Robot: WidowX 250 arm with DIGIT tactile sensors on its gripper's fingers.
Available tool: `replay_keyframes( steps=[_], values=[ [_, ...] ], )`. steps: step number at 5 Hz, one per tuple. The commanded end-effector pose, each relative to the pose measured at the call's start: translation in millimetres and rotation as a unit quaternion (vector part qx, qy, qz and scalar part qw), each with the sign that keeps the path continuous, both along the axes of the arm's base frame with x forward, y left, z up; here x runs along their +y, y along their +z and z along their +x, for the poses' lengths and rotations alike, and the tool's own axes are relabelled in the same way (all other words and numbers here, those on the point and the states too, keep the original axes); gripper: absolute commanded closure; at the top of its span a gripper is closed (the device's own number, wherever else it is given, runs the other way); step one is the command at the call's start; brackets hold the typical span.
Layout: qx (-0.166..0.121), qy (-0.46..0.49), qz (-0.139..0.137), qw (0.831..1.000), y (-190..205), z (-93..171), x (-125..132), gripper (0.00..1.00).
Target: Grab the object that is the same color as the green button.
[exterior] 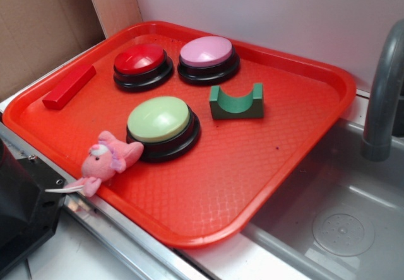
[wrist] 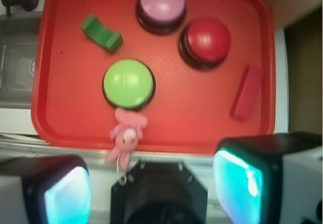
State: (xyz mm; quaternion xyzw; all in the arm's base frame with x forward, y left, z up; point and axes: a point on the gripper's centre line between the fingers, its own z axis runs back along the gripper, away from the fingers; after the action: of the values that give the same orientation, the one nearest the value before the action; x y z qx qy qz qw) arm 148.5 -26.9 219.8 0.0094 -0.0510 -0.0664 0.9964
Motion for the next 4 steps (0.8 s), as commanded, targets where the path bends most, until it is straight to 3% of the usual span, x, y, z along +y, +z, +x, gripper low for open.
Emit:
replay_keyframes(
  steps=[1, 3, 4],
  values=[
    [-0.041, -0.125, 0.003, 0.991, -17.7, 43.1, -20.9, 0.00],
    [-0.071, -0.262, -0.013, 0.962, -71.6, 102.1, -54.9, 0.00],
    [-0.066, -0.322, -0.008, 0.944, -99.0, 124.2, -71.2, 0.00]
  ],
)
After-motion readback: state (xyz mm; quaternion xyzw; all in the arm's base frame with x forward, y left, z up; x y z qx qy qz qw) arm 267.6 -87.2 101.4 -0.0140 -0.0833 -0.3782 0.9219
